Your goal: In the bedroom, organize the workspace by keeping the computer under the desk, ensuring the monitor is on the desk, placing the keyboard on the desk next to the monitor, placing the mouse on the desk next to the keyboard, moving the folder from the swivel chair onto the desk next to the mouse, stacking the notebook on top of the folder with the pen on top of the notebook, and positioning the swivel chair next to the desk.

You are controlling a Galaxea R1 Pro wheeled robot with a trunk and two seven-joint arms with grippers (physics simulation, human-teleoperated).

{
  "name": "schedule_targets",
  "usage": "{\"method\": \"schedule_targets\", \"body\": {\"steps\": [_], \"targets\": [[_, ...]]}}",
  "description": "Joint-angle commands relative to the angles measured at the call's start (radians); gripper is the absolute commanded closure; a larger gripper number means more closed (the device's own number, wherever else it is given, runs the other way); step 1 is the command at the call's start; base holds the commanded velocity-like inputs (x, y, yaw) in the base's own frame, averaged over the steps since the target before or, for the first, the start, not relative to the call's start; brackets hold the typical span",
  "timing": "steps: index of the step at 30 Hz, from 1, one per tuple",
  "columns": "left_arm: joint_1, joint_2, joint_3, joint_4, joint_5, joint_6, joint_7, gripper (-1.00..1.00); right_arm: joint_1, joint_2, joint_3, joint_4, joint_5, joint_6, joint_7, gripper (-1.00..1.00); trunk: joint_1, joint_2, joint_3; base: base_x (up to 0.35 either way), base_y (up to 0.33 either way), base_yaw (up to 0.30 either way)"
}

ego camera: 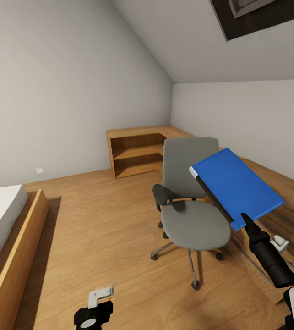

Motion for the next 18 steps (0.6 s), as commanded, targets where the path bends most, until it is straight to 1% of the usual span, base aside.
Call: {"method": "schedule_targets", "body": {"steps": [1,2,3,4,5,8,10,12,13,14,16,17,18], "targets": [[-0.001,0.001,-0.002,0.02,0.005,-0.02,0.006,-1.0,-0.001,0.001,-0.003,0.0,-0.004,0.008,0.001,1.0,-0.004,0.007,0.002,0.0,0.0,0.0],[-0.001,0.002,-0.002,0.076,0.005,-0.087,0.003,-1.0,-0.001,0.001,-0.002,-0.001,-0.003,0.006,-0.001,1.0,-0.008,0.014,0.005,0.0,0.0,0.0],[-0.001,0.007,-0.002,0.113,0.005,-0.133,0.002,-1.0,-0.001,0.001,-0.003,-0.001,-0.003,0.005,-0.002,1.0,-0.012,0.021,0.009,0.0,0.0,-0.014],[-0.001,0.014,-0.001,0.167,0.006,-0.195,0.001,-1.0,-0.001,0.0,-0.002,-0.001,-0.002,0.005,-0.002,1.0,-0.016,0.028,0.012,0.0,0.0,-0.111],[-0.001,0.017,-0.001,0.199,0.005,-0.226,0.0,-1.0,-0.001,-0.001,-0.002,-0.001,-0.002,0.004,-0.003,1.0,-0.019,0.035,0.015,0.0,0.0,-0.166],[-0.001,0.02,-0.002,0.243,0.005,-0.266,0.003,-1.0,-0.001,-0.005,-0.002,-0.001,0.0,0.003,-0.005,1.0,-0.031,0.056,0.024,0.0,0.0,-0.211],[-0.001,0.02,-0.004,0.258,0.005,-0.278,0.004,-1.0,-0.001,-0.008,-0.002,-0.001,0.001,0.003,-0.005,1.0,-0.039,0.07,0.03,0.0,0.0,-0.225],[-0.001,0.016,-0.008,0.287,0.003,-0.283,0.005,-1.0,-0.001,-0.017,-0.025,-0.001,0.0,0.003,-0.001,1.0,-0.046,0.084,0.035,0.0,0.0,-0.098],[-0.001,0.015,-0.008,0.292,0.003,-0.284,0.005,-1.0,-0.001,-0.018,-0.035,-0.001,-0.001,0.004,0.0,1.0,-0.05,0.091,0.038,0.0,0.0,-0.061],[-0.001,0.015,-0.008,0.3,0.003,-0.285,0.005,-1.0,-0.001,-0.02,-0.056,-0.001,-0.002,0.005,0.0,1.0,-0.054,0.098,0.042,0.0,0.0,-0.039],[-0.001,0.014,-0.009,0.306,0.003,-0.285,0.005,-1.0,-0.001,-0.023,-0.078,-0.001,-0.005,0.007,0.001,1.0,-0.062,0.112,0.048,0.0,0.0,-0.026],[-0.001,0.013,-0.009,0.312,0.003,-0.286,0.005,-1.0,-0.001,-0.028,-0.095,-0.001,-0.032,0.009,0.002,1.0,-0.065,0.119,0.051,0.0,0.0,-0.004],[-0.001,0.013,-0.009,0.312,0.003,-0.286,0.005,-1.0,-0.001,-0.027,-0.096,0.0,-0.049,0.01,0.002,1.0,-0.069,0.126,0.054,0.0,0.0,-0.003]]}}
